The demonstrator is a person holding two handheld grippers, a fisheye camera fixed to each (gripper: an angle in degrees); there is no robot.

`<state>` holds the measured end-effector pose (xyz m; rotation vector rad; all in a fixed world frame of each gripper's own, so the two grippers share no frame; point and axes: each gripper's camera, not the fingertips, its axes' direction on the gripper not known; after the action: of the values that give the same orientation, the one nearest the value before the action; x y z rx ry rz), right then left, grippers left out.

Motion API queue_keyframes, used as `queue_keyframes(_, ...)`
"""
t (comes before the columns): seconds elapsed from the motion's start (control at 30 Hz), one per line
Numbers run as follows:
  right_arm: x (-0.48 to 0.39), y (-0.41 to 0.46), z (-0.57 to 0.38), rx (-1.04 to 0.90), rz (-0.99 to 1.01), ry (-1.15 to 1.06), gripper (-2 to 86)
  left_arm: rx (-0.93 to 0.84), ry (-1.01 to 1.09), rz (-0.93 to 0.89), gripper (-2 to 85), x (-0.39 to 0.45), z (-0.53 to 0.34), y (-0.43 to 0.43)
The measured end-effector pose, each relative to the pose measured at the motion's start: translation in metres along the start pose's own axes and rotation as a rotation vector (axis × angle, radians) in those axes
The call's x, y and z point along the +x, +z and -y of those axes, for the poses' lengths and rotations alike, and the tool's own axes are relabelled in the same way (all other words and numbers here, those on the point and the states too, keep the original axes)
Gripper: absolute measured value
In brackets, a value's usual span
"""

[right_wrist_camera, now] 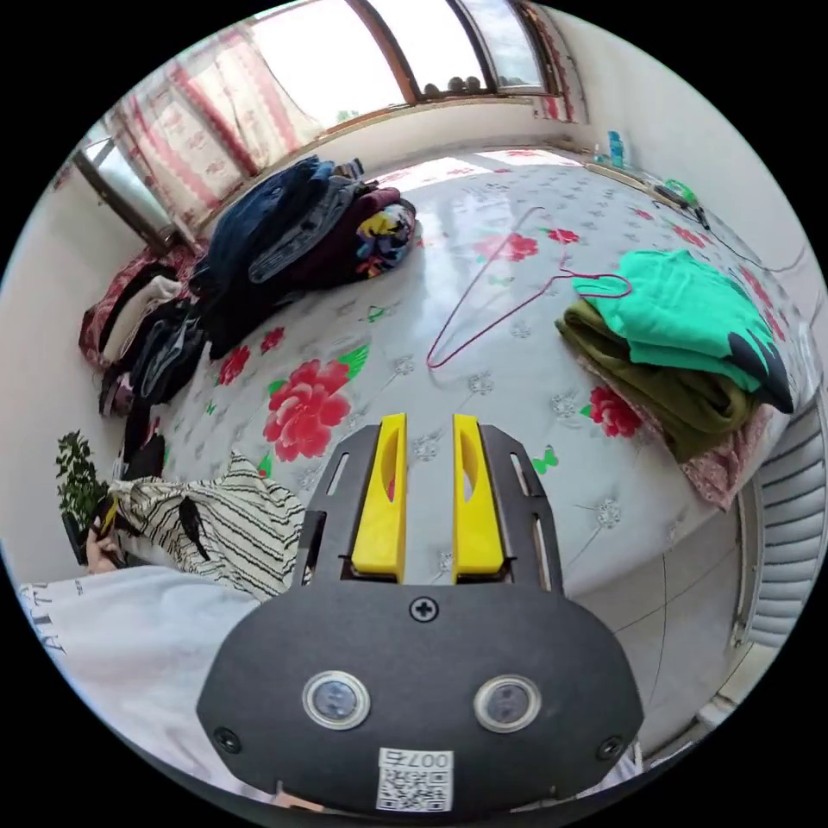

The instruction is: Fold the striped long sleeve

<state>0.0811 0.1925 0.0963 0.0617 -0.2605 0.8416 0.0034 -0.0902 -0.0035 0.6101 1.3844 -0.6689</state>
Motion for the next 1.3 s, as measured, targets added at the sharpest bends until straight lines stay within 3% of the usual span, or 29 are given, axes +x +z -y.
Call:
queue_keyframes(0.13, -0.088, 0.050, -0.015, -0.156, 0.148, -0.256, 6.0, -0.046, 0.035, 0.131, -0.7, -0.004, -0.011, 0.025)
queue_keyframes(0.3, -0.142, 0.110, -0.042, -0.410, 0.122, -0.346, 4.7, -0.069, 0.022, 0.122, -0.7, -0.018, -0.028, 0.038)
queue_keyframes(0.33, -0.152, 0.102, -0.051, -0.323, 0.035, -0.395, 3.3, -0.074, 0.023, 0.125, -0.7, -0.021, -0.032, 0.039)
queue_keyframes(0.47, -0.157, 0.091, -0.053, -0.403, 0.018, -0.492, 0.6, -0.081, 0.033, 0.123, -0.8, -0.029, -0.036, 0.038)
queue_keyframes(0.57, -0.140, 0.036, -0.010, -0.258, 0.042, -0.416, 0.2, -0.058, 0.097, 0.089, -0.8, -0.022, -0.009, 0.036)
queue_keyframes(0.7, -0.149, -0.055, 0.069, 0.023, -0.049, -0.483, 0.3, -0.031, 0.289, 0.086, -0.7, 0.024, 0.069, 0.060)
queue_keyframes(0.83, -0.164, -0.099, 0.144, 0.258, -0.140, -0.391, 1.9, 0.129, 0.524, 0.244, 1.5, 0.089, 0.138, 0.103)
queue_keyframes(0.97, -0.157, -0.085, 0.160, 0.233, -0.192, -0.203, 3.6, 0.039, 0.407, 0.431, 7.6, 0.089, 0.154, 0.151)
queue_keyframes(1.07, -0.144, -0.056, 0.114, 0.134, -0.086, -0.193, 4.6, -0.002, 0.362, 0.397, 8.9, 0.063, 0.092, 0.171)
queue_keyframes(1.13, -0.133, -0.026, 0.045, 0.001, -0.012, -0.245, 5.5, -0.095, 0.393, 0.414, 8.6, 0.040, 0.007, 0.191)
queue_keyframes(1.3, -0.119, 0.010, -0.088, -0.277, -0.100, -0.311, 7.2, -0.392, 0.452, 0.348, 7.9, 0.031, -0.160, 0.219)
